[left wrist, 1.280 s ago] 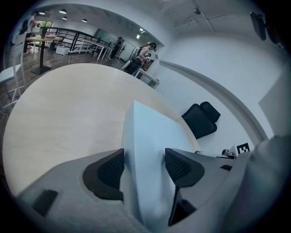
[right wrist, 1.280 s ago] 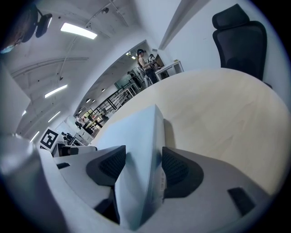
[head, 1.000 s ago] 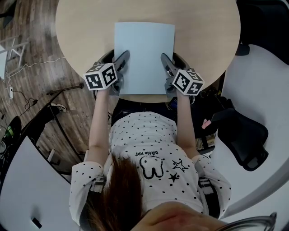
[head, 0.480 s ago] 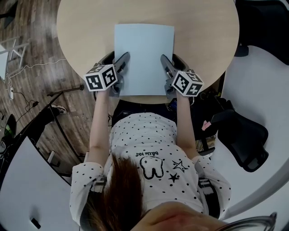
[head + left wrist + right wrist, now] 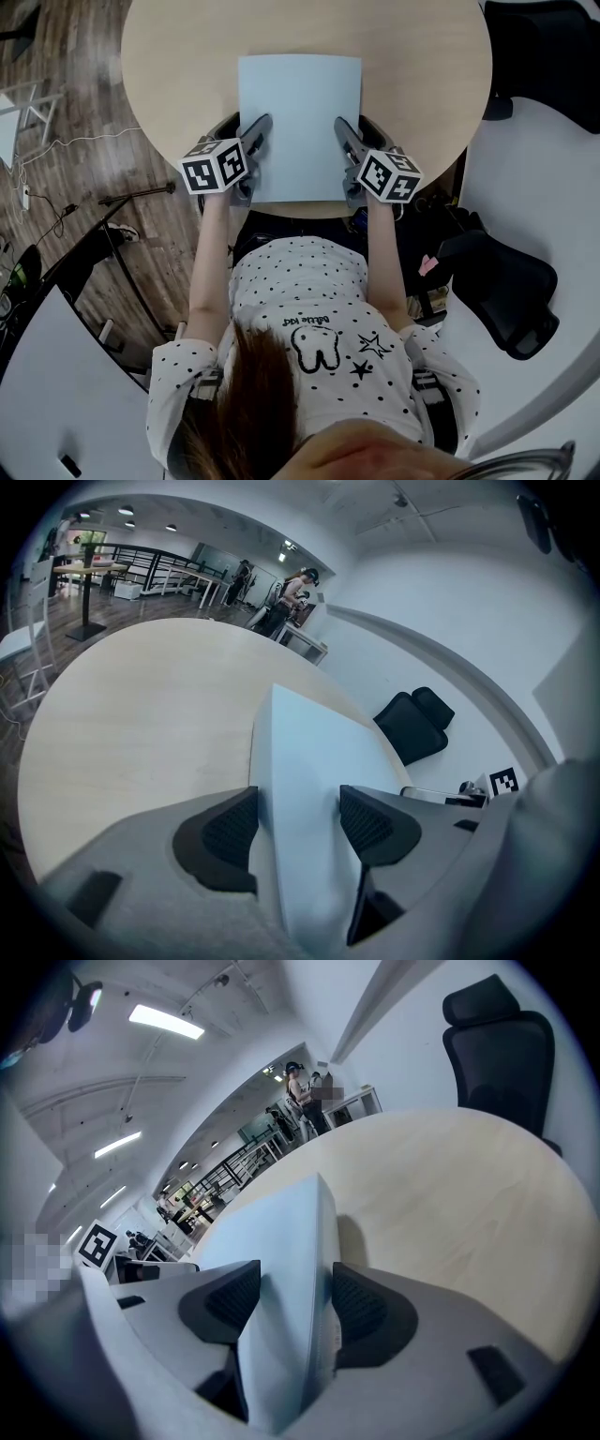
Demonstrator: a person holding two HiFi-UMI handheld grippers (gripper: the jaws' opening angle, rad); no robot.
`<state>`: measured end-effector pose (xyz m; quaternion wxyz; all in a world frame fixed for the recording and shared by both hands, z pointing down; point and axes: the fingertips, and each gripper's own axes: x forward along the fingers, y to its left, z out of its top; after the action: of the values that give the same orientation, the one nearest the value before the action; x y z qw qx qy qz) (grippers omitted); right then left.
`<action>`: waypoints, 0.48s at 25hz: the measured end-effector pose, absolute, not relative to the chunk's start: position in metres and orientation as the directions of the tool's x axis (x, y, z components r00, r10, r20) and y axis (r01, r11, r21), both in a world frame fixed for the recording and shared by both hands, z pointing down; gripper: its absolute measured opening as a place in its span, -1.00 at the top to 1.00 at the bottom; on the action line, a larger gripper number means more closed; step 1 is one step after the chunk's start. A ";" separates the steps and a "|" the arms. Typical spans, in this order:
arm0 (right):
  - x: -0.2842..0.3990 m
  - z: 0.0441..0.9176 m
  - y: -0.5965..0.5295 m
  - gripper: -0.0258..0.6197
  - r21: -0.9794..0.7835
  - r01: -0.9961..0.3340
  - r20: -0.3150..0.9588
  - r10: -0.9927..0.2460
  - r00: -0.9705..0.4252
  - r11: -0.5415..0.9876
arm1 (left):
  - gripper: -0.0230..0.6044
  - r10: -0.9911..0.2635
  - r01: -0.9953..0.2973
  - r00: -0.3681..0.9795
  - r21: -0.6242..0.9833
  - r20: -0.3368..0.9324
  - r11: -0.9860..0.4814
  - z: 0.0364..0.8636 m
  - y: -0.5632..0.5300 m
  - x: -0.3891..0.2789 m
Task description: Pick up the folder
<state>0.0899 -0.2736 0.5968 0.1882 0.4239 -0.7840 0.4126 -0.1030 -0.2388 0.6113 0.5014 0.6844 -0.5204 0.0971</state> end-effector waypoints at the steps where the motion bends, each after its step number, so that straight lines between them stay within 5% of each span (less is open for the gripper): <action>1: 0.090 0.595 -0.273 0.18 -0.487 -0.820 0.642 -0.512 -0.570 0.302 | 0.05 -0.616 -0.811 0.439 0.584 0.653 0.042 0.609 -0.239 -0.103; 12: 0.094 0.570 -0.276 0.18 -0.463 -0.817 0.603 -0.554 -0.574 0.343 | 0.05 -0.654 -0.824 0.427 0.566 0.625 0.003 0.585 -0.240 -0.097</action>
<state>0.0945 -0.2764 0.5703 0.1727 0.4279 -0.8009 0.3815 -0.0973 -0.2396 0.5847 0.4723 0.7002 -0.5277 0.0903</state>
